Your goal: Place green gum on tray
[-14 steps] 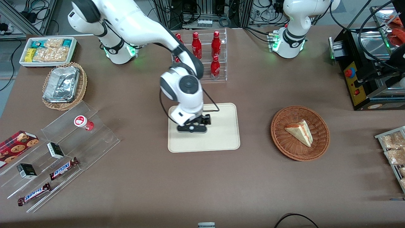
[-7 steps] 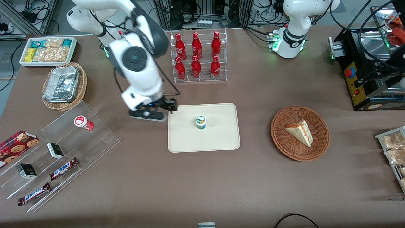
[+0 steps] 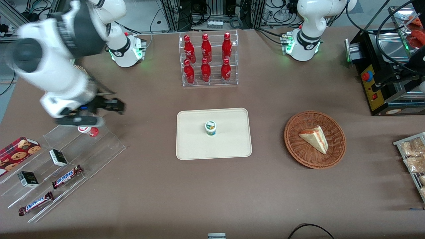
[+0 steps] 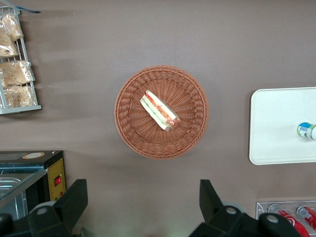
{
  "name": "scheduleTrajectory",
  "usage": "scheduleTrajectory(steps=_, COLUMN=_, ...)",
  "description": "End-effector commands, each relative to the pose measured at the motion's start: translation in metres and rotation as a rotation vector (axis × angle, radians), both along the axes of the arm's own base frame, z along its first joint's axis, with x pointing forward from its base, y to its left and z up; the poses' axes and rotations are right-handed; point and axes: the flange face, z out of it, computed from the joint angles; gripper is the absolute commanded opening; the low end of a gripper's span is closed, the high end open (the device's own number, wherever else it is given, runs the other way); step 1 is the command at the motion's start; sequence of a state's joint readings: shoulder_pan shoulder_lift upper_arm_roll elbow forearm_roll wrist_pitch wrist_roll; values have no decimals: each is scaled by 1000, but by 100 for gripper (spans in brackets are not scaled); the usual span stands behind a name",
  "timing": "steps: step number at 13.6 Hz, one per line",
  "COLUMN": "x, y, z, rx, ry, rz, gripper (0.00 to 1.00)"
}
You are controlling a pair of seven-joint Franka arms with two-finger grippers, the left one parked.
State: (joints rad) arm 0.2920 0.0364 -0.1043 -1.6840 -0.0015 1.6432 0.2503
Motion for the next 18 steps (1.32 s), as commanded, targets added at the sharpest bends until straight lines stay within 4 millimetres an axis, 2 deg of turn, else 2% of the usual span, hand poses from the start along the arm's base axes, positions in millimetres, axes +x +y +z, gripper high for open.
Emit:
scheduleTrajectory(steps=1, x=0, y=-54, z=17, rx=33, ry=4, rz=8, gripper=100)
scheduleTrajectory(steps=3, x=3, y=-91, z=25, rx=35, ry=-13, rz=-41, gripper=100)
scheduleTrajectory(steps=8, x=1, y=-134, z=31, rx=31, ry=-25, rz=14, gripper=100)
scheduleTrajectory(steps=11, x=3, y=-136, z=26, rx=29, ry=-15, rz=46, gripper=100)
scheduleTrajectory(steps=18, x=4, y=-122, z=22, rx=33, ry=-2, rz=70, gripper=100)
